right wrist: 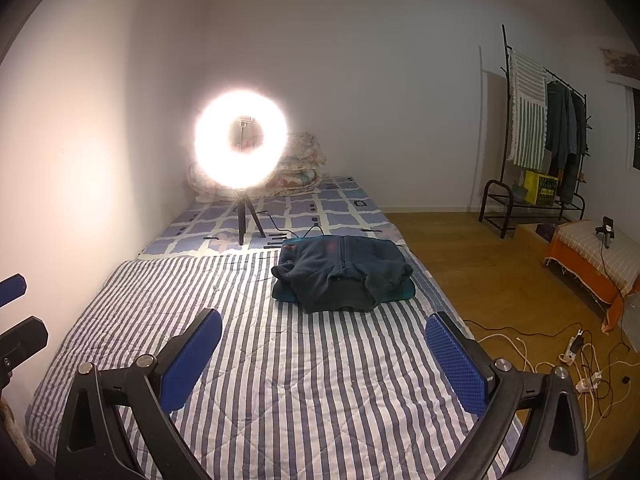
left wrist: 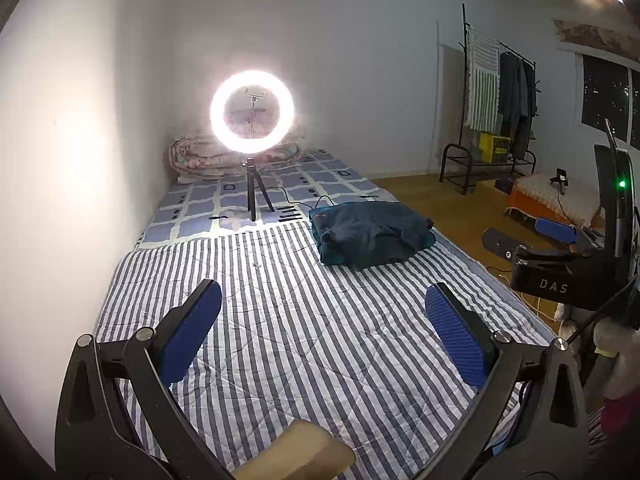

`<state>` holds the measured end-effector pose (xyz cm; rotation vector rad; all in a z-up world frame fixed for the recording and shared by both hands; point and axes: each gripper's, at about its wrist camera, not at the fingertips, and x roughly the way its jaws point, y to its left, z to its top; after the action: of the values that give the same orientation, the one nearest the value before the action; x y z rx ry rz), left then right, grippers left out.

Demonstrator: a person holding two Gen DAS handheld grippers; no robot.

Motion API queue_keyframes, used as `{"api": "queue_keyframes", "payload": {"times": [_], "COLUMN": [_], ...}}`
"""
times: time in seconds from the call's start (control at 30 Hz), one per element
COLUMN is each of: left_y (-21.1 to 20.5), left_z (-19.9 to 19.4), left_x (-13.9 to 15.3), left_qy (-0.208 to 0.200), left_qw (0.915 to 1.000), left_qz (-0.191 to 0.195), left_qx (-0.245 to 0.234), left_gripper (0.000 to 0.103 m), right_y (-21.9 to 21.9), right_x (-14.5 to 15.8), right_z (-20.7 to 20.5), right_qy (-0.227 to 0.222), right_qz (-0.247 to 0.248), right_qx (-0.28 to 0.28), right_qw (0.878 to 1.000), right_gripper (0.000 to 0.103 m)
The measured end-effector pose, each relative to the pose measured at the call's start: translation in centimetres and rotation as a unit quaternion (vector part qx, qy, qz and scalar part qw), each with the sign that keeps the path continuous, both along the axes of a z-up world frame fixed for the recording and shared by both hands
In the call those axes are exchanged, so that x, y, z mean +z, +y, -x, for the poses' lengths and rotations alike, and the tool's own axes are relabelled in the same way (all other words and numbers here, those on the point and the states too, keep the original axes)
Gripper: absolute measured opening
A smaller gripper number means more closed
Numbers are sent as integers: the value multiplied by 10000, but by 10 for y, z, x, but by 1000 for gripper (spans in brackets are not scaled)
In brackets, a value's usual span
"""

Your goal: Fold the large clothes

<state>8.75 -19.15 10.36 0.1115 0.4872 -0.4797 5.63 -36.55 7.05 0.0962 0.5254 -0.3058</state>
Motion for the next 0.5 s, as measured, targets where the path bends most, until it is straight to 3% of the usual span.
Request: {"api": "queue_keyframes", "payload": {"times": [0.5], "left_y": [1], "left_z": [1], "left_x": [-1], "left_qy": [-37], "left_qw": [10000], "left_qz": [-39], "left_qx": [29], "left_gripper": [103], "right_y": [-2], "right_x": [-1], "right_z": [2], "right_qy": [20], "right_qz": [-20], "right_qx": [2], "right_qw": [10000], "right_gripper": [103]}}
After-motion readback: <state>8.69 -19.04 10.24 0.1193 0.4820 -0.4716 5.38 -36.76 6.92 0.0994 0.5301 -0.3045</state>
